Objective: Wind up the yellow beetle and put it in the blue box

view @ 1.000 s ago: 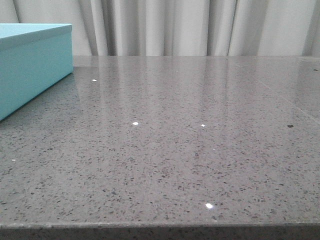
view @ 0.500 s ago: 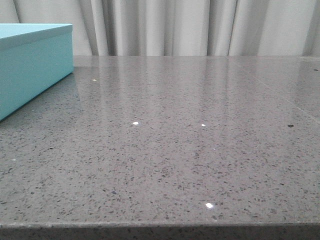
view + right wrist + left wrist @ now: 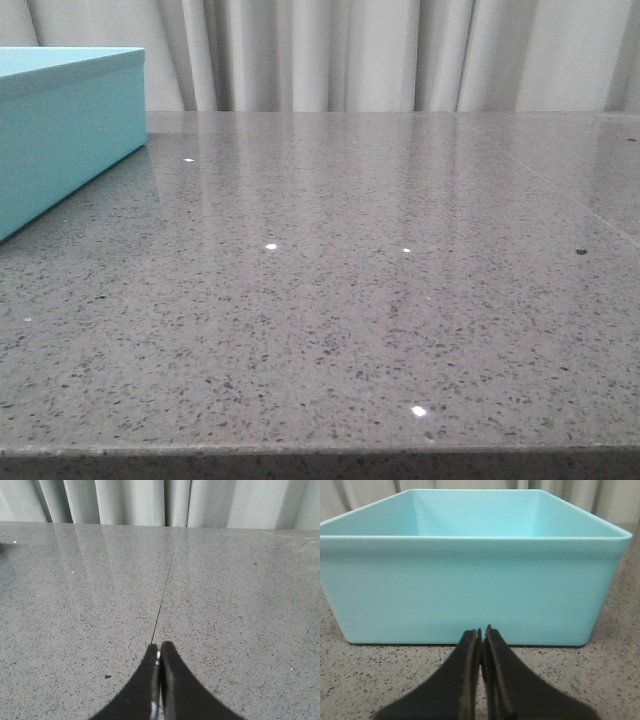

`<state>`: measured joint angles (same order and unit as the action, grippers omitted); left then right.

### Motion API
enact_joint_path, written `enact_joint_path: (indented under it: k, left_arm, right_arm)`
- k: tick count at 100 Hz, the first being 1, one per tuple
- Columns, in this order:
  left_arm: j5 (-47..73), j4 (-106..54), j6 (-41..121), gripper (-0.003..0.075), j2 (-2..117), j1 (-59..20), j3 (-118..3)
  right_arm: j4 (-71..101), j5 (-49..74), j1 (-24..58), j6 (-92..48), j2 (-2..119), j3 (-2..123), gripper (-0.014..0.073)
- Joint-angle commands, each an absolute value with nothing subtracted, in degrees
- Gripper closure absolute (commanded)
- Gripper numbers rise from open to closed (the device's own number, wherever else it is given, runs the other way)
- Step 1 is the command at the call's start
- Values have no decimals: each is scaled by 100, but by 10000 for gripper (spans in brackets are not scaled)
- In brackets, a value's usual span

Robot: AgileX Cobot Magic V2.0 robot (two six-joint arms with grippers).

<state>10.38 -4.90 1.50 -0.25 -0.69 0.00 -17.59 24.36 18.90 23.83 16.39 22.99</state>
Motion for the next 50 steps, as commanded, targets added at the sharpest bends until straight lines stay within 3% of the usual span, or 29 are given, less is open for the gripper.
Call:
enact_joint_path:
  k: [1, 32, 50]
  left_arm:
    - [610, -511, 97, 738, -209, -47, 119]
    - [610, -511, 97, 738, -209, -47, 119]
    - [610, -511, 97, 738, -209, -47, 119]
  right_arm:
    - [-1886, 1992, 1897, 2335, 1678, 2442, 661]
    - [-1934, 1874, 1580, 2335, 1457, 2137, 661]
    - [-1934, 979, 1221, 2335, 1166, 1485, 661]
